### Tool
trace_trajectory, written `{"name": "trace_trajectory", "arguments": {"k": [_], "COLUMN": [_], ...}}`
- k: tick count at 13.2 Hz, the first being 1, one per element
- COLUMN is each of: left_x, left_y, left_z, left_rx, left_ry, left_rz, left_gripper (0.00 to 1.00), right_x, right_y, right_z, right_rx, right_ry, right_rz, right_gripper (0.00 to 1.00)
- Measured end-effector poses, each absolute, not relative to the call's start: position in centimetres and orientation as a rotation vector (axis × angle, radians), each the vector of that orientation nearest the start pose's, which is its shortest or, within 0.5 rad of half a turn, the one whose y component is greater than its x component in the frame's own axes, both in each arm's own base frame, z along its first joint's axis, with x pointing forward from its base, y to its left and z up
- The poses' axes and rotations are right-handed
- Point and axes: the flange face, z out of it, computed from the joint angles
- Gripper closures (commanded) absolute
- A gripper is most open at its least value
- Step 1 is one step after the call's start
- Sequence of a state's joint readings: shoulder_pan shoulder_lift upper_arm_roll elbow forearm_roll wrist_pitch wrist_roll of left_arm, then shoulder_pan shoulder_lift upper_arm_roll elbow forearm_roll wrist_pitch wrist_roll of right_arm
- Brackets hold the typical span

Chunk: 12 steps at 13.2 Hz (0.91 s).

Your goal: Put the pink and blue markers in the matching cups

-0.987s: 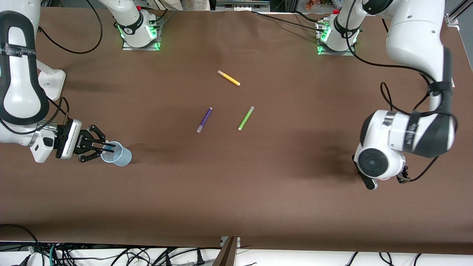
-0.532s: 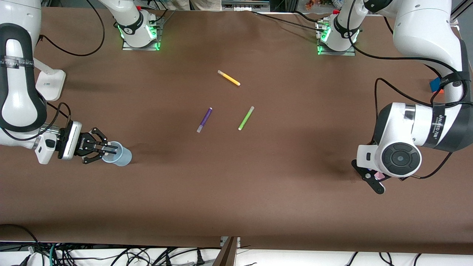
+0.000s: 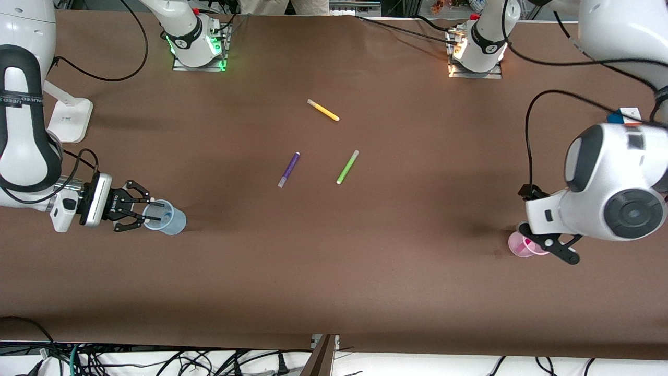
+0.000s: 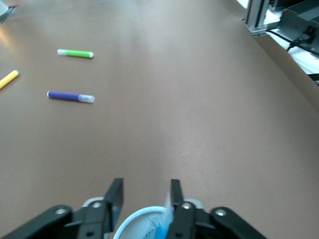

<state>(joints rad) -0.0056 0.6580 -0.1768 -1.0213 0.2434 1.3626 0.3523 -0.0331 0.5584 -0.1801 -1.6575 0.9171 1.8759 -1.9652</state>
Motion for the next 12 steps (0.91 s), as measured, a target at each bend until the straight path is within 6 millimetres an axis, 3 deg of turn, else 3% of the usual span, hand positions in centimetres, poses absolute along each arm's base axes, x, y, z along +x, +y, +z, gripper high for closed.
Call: {"name": "trace_trajectory", "arguments": {"k": [4,7,9,10,12], "left_x": [68.7,66.4,64.1,63.0,61.3], "left_y": [-6.2,-6.0,-3.9,-3.3,-3.4], "left_z": [50.3,57.3,61.6,62.5,62.2], "left_rx": [-3.002,-3.161,-3.209,-3.204,-3.193], "left_ry": [0.426,0.137,0.026,0.008,-0.025], "left_rz": [0.349,0.211,0.156,0.141,0.034], "left_gripper": [0.0,0.0,0.0,0.0,0.0], "right_x": [67.9,69.4,70.2,70.2,69.9], "right_y": [-6.1,-4.3,-2.3,-1.4,-0.2], "right_z": [32.4,36.4,39.2,40.1,41.2], "right_rx": [-2.134,-2.366,-2.54,-2.616,-2.745], "right_ry": [-1.245,-1.028,-0.878,-0.786,-0.598], "right_rz": [-0.552,-0.348,-0.225,-0.157,-0.005], "right_gripper": [0.0,0.0,0.0,0.0,0.0]}}
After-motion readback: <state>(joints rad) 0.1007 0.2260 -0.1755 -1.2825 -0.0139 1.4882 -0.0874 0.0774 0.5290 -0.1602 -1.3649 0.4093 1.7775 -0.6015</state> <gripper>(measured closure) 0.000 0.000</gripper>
